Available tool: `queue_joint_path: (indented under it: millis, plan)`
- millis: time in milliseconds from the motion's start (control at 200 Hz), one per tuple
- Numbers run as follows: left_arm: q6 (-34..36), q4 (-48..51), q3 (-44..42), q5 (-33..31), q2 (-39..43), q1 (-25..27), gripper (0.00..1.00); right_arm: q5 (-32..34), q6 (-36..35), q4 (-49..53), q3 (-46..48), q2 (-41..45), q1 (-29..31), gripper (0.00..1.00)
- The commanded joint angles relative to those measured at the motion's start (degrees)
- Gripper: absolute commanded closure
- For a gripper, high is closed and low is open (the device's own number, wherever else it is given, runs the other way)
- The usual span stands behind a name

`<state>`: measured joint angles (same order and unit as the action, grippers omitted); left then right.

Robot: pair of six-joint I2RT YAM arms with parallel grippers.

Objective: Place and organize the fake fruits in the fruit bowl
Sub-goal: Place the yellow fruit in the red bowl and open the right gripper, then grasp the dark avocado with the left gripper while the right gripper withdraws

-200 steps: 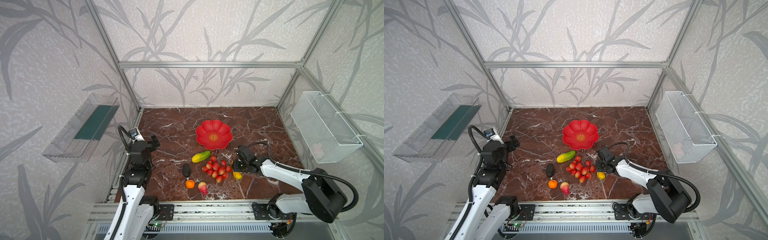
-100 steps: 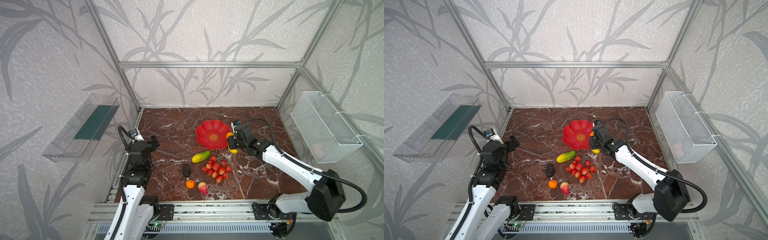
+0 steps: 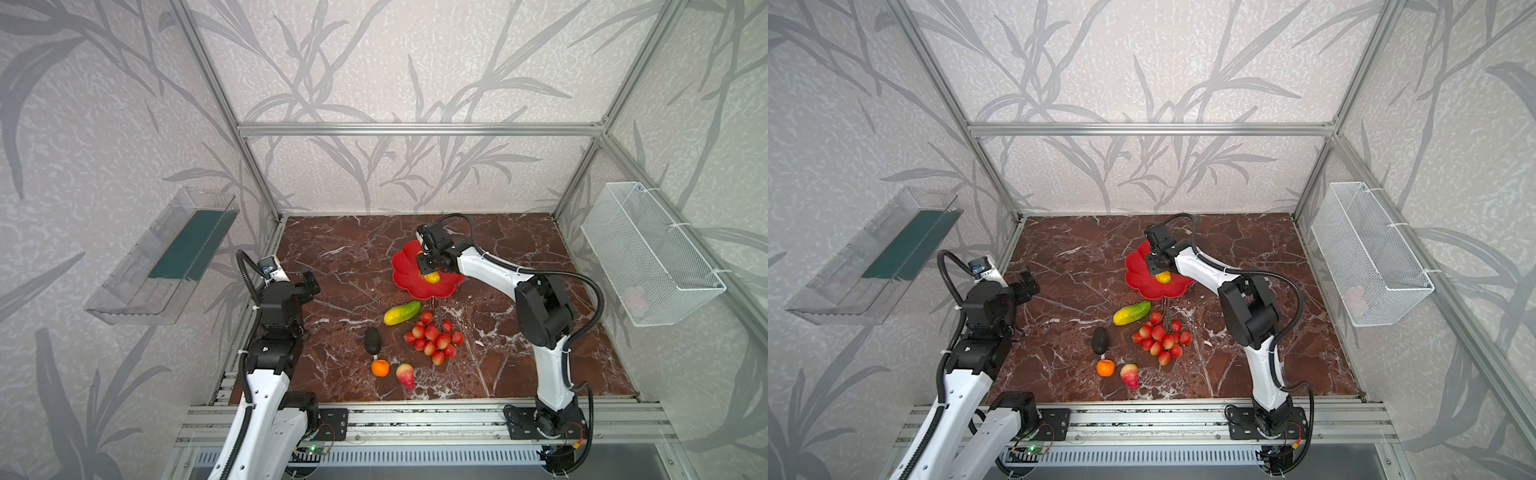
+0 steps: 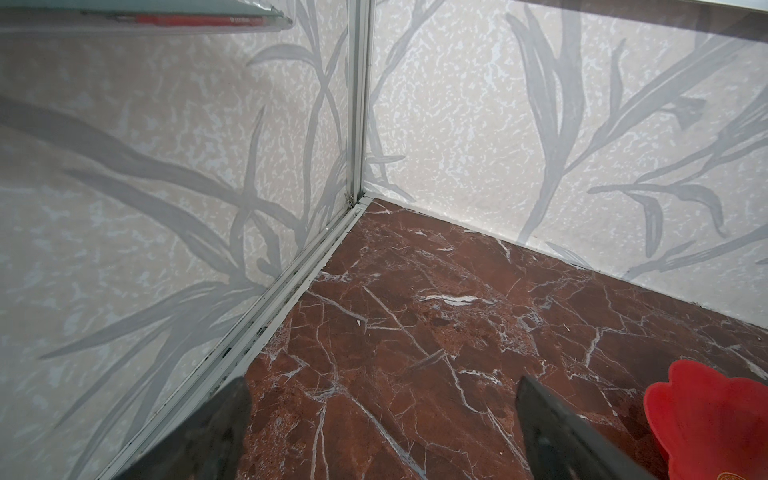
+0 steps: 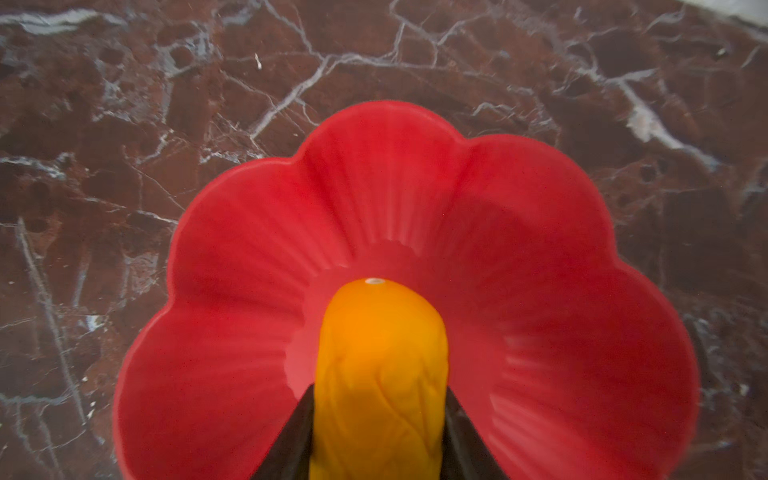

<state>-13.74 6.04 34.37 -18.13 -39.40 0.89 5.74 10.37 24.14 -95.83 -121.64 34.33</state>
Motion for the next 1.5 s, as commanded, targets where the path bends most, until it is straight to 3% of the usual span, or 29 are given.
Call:
queue_joint_path:
  millis: [0,220,405,550,755,935,1070,1220,1495]
  plan:
    - [-0.9,0.9,1.2,0.0,0.4,-0.4,0.01,-0.3,-1.1,3.2,-3.1,-2.7,-0.4,0.65]
    - [-1.3,0.5,1.1,3.0,0.1,-0.4,0.01,-0.6,1.3,3.1,-3.6,-6.2,-0.5,0.57]
    - [-2.5,5.4,3.0,9.9,0.1,-0.2,0.01,-1.2,3.4,2.9,-3.9,-4.0,-0.6,0.38]
    - [-4.3,16.0,6.8,20.3,-1.2,-0.2,0.02,-0.7,4.3,2.0,-0.3,5.2,-1.1,0.20]
    - [-9.3,27.2,7.2,35.3,-3.9,1.9,0.06,-0.8,8.1,-10.6,21.6,26.3,-1.1,0.04]
    - [-13.0,32.5,6.6,27.5,-7.6,14.4,0.08,-1.6,14.2,-14.6,38.9,40.5,-1.1,0.01]
    - [-17.3,31.4,4.0,28.1,-12.0,20.2,0.10,-1.0,16.1,-14.1,46.6,47.4,-1.2,0.00]
    - [-21.2,30.4,1.4,24.5,-14.7,26.9,0.11,0.8,14.9,-11.9,49.2,50.9,-1.3,0.01]
    - [-24.7,25.1,-2.2,23.7,-19.4,31.2,0.11,-0.5,14.1,-12.4,50.0,50.8,-1.3,0.01]
